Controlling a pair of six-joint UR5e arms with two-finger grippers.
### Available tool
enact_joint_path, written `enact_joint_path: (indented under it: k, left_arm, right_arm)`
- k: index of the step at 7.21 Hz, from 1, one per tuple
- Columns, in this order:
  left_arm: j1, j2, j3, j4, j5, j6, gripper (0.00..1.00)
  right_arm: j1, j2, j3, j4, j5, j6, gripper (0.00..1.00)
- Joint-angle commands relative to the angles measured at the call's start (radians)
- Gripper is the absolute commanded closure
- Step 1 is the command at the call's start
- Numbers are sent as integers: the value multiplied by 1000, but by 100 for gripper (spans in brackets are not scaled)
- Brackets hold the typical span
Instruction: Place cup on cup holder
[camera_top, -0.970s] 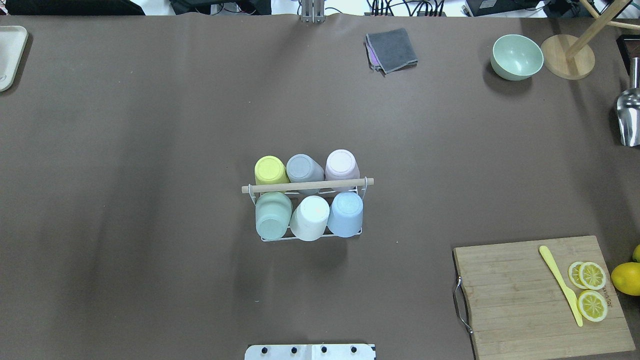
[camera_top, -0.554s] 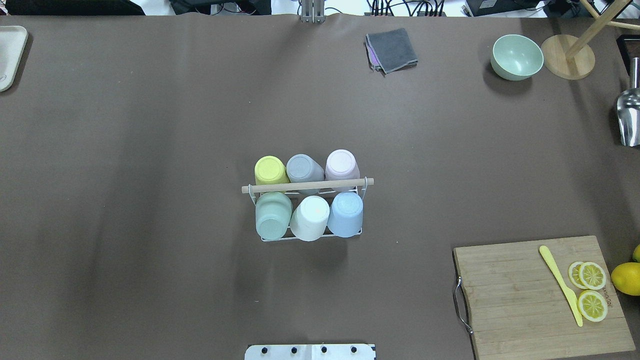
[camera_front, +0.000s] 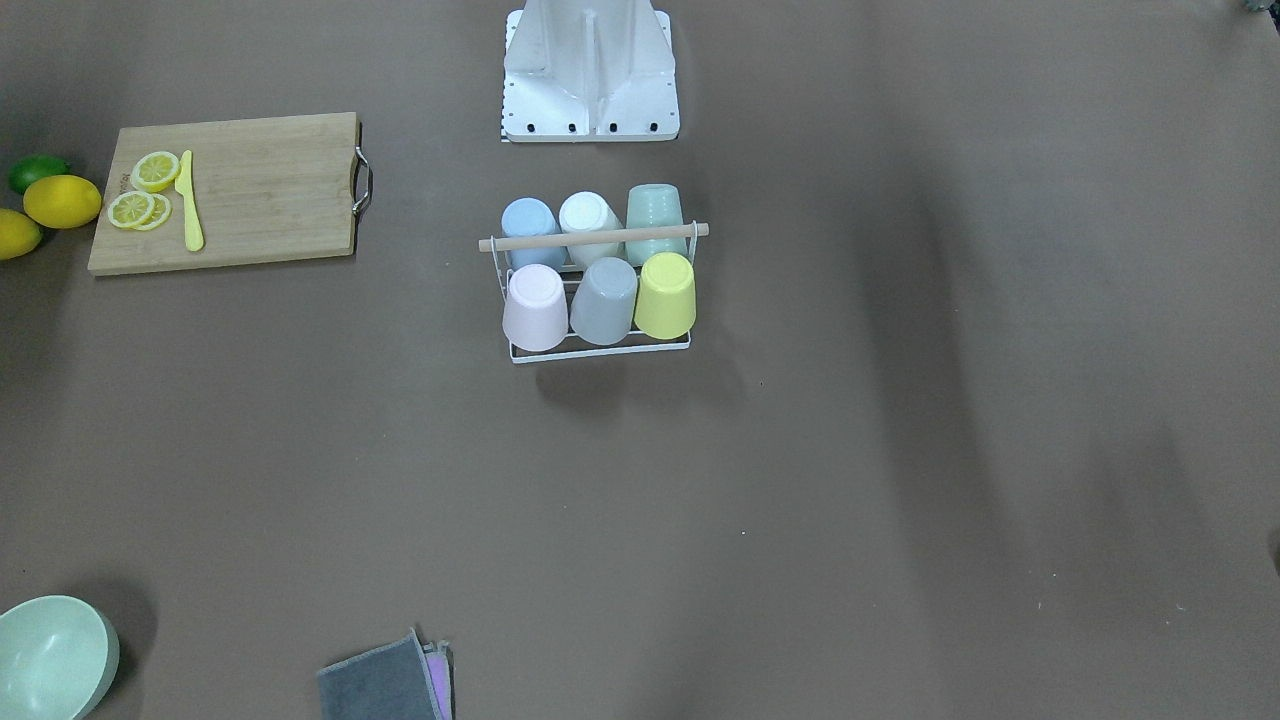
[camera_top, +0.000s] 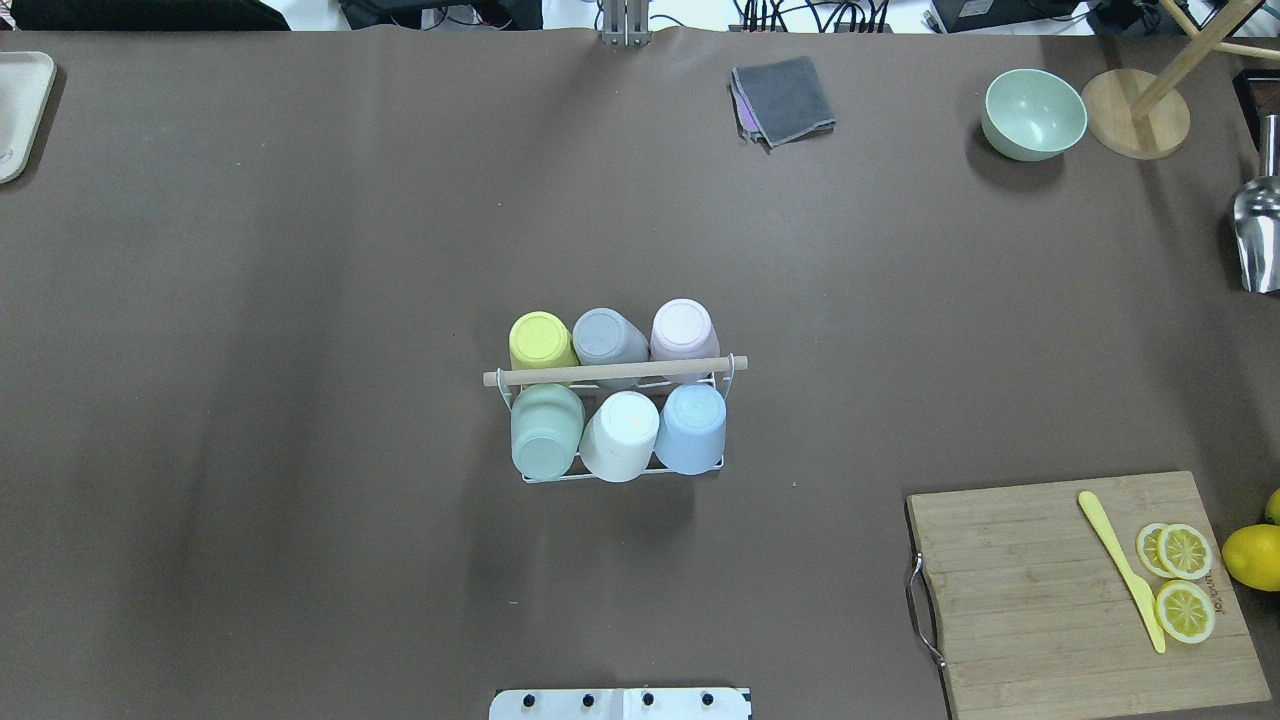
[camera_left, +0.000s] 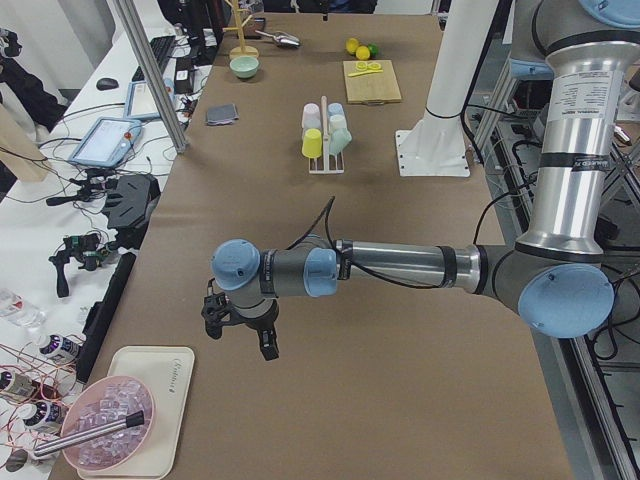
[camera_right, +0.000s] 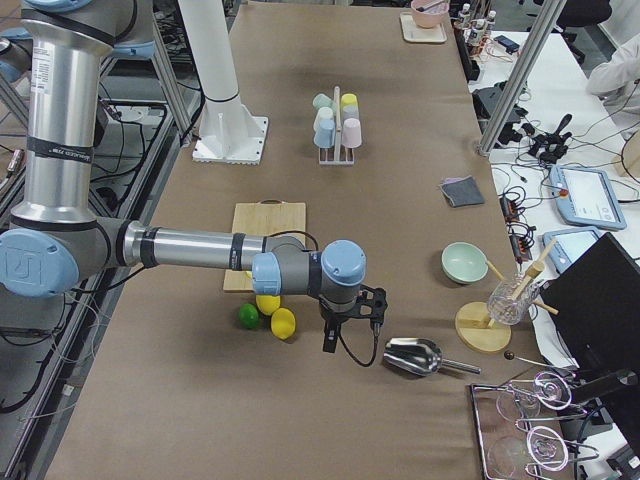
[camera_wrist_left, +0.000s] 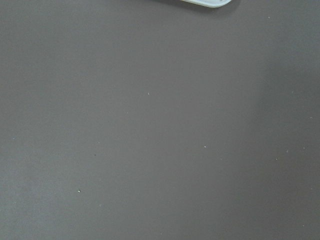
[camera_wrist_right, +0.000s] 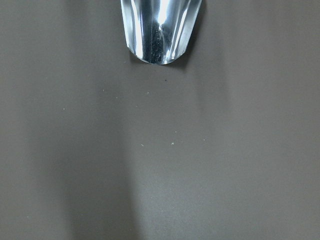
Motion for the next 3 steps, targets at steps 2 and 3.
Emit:
enact_joint_path:
  k: [2,3]
  left_arm:
    - [0,5,4,0,1,2,2]
    - [-1,5,3,0,1,2,2]
  right_arm:
    - [2,0,1,0,0,0,1]
    - [2,0,1,0,-2,0,1]
